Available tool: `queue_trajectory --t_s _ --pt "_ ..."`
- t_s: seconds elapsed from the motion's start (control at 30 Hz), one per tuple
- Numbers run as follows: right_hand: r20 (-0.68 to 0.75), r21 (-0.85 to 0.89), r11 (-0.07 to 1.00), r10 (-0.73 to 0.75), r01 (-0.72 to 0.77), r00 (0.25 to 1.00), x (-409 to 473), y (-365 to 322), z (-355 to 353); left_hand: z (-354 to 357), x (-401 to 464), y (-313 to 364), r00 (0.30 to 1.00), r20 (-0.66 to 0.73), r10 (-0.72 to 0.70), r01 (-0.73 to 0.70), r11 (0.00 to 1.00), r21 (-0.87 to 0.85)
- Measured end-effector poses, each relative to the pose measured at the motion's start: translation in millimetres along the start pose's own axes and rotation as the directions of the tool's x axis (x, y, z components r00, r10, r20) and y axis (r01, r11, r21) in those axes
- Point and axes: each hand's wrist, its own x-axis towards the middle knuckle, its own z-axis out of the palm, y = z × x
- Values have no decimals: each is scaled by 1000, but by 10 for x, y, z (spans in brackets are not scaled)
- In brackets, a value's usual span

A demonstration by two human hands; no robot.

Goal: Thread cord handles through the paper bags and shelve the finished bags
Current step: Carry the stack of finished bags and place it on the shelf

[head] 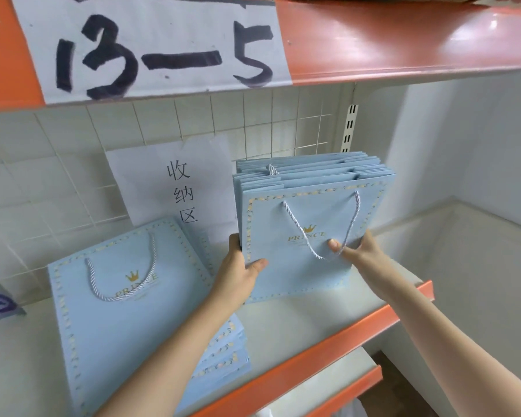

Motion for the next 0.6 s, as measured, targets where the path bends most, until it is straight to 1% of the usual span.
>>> queue_trajectory --t_s 0.07,0.1,0.17,0.2,0.23,0.3,0.37,0.43,0.5,0.6 --pt "-37 -18 999 30 -31 999 21 13 5 26 49 13 999 -11 -30 30 1000 -6" --pt "-89 -37 999 33 -37 996 54 4 12 41 67 38 999 -13 -46 46 999 -21" --pt "-263 -115 991 41 -74 964 152 -1 -48 126 130 35 996 -20 -87 84 992 -96" --pt "-323 -155 983 44 -98 946 209 11 -105 178 171 16 993 -16 -120 117 983 -142" --pt "-344 -188 973 61 -133 937 259 30 -174 245 212 -8 987 2 -159 157 970 -185" --pt "-336 -282 931 130 -231 933 308 65 -275 414 275 -106 960 75 -270 280 932 -228" --pt "-330 -419 834 228 -358 916 299 134 -326 602 278 -222 906 126 -403 423 866 -267" --pt "-319 -536 718 314 -444 894 282 220 -353 773 280 -326 858 133 -496 510 793 -334" --pt "-312 -631 631 328 -453 892 273 271 -381 872 307 -355 840 124 -529 532 755 -383" --pt "-370 -731 509 264 -454 891 290 265 -383 947 411 -323 851 90 -517 507 766 -395"
